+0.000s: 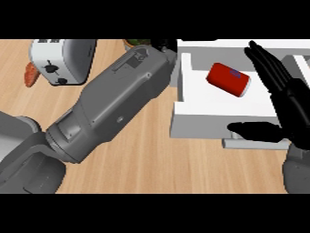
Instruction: Pick up the can, place it into the drawer and close the drawer
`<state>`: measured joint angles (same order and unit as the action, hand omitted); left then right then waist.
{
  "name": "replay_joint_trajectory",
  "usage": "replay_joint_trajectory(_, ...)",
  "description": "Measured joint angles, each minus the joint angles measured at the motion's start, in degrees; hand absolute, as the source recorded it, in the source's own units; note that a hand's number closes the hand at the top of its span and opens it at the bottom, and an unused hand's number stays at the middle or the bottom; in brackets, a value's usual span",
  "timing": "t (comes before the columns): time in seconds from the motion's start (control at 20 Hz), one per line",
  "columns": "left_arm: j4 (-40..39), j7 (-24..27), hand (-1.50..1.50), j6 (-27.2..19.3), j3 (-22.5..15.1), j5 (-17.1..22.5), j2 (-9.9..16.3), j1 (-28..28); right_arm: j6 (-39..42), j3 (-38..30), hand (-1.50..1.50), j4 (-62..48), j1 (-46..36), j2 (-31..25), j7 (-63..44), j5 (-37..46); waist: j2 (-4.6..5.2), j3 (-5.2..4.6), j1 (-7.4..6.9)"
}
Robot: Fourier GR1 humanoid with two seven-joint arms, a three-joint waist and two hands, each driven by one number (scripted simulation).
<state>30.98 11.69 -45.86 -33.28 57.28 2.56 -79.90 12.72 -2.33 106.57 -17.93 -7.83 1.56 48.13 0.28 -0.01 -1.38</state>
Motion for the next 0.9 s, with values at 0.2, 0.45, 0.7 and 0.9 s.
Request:
replay_joint_trajectory(0.2,3.27,-1.91,-1.5,-0.84,-0.55,-1.25,1.98,1.5,-3.37,2.83,-1.5,-9.3,-3.9,-1.16,1.95,6.12,-0.19,-0.01,-0.59)
replay_joint_trajectory(0.45,6.09,-4.79,-1.5,-0.57,-0.57,-2.55,5.61,2.42,-9.51,4.59,-1.5,-22.97,-10.04,-1.07,2.8,13.14,-0.11,0.01,-0.87)
replay_joint_trajectory(0.7,11.8,-7.9,-1.5,-1.87,-1.04,-4.24,9.52,5.17,-16.79,3.92,-1.5,-36.07,-14.06,-0.29,4.02,17.07,-0.22,0.02,-1.04)
replay_joint_trajectory(0.9,15.18,-9.8,-1.5,-0.87,-0.66,-5.21,13.16,7.17,-22.81,2.78,-1.5,-46.83,-18.9,-0.05,4.31,20.19,-0.2,-0.08,-1.16)
